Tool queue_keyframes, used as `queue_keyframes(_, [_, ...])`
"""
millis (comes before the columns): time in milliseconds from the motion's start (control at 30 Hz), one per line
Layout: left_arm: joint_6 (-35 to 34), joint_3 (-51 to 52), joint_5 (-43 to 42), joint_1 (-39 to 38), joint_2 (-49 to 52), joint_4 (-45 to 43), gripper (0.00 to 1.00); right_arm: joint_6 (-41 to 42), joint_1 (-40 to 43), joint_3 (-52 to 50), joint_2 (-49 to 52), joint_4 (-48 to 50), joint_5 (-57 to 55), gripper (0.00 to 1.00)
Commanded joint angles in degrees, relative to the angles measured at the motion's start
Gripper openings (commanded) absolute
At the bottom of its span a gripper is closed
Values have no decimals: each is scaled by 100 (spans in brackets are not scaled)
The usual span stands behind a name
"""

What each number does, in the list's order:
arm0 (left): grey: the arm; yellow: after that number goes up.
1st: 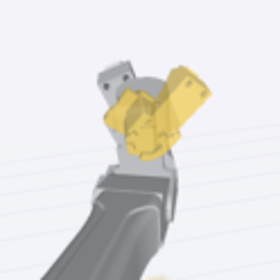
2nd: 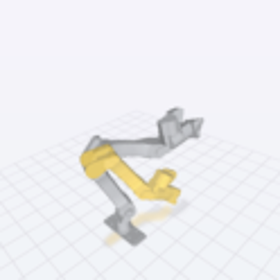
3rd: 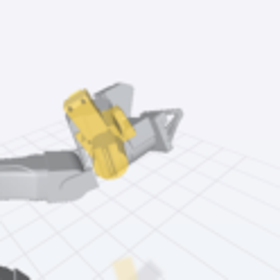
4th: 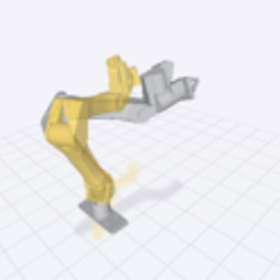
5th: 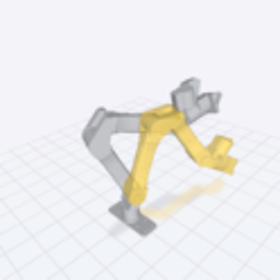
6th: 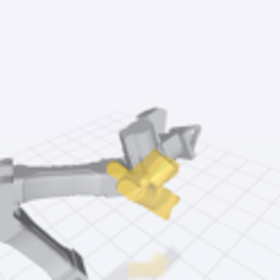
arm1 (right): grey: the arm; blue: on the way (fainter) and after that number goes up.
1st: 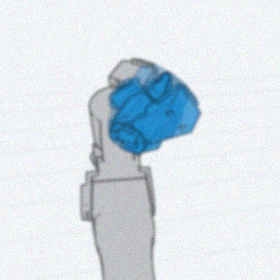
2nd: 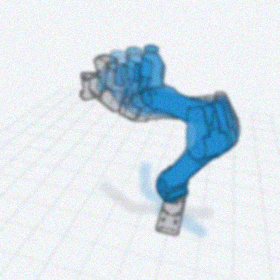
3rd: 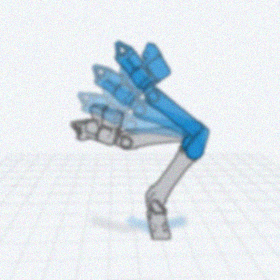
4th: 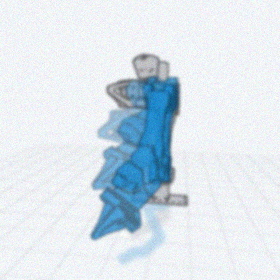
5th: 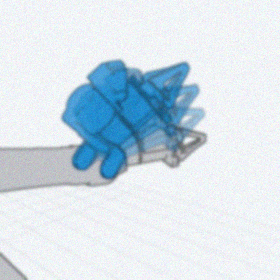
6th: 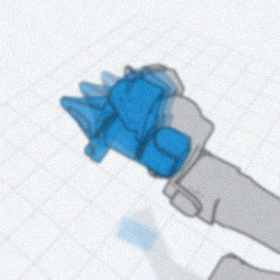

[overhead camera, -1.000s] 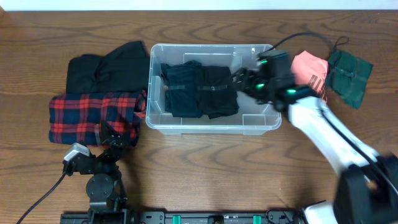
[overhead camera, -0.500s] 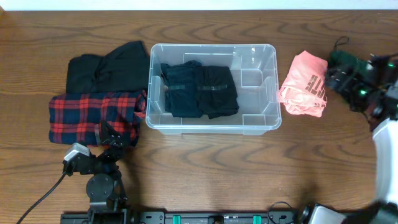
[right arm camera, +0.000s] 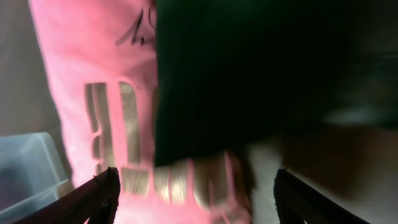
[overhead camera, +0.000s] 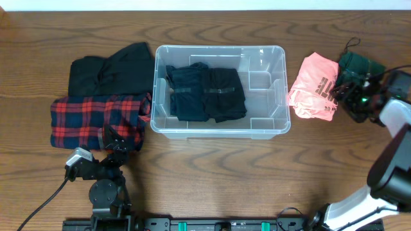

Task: Pack container
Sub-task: 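Move the right gripper to the pink shirt and grasp it, then lift the pink shirt into the bin's right side and release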

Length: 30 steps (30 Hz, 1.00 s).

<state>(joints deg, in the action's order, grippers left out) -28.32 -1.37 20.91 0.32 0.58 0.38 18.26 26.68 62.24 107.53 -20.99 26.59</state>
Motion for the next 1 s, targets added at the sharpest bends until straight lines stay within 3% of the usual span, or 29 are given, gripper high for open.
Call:
queue_keyframes(0, [35, 114, 28, 26, -35, 192, 98, -63, -343, -7, 352, 282, 210, 75])
queue_keyframes(167, [35, 114, 31, 26, -35, 192, 98, 212, -667, -7, 704, 861, 188, 66])
queue_keyframes(300, [35, 114, 31, 26, -35, 195, 98, 291, -708, -4, 717, 809, -170, 30])
queue_keyframes(367, [35, 114, 31, 26, -35, 195, 98, 293, -662, -4, 588, 612, -168, 19])
queue_keyframes(567, [35, 114, 31, 26, -35, 192, 98, 284, -542, -4, -763, 26, 470, 13])
queue_keyframes(667, [35, 114, 28, 26, -35, 192, 98, 269, -608, -4, -1875, -173, 1108, 2])
queue_keyframes(800, [35, 114, 31, 26, -35, 192, 98, 271, -920, -4, -3217, -306, 1762, 2])
queue_keyframes(967, [35, 114, 28, 26, -35, 192, 98, 494, -1631, -7, -3899, -354, 1735, 1])
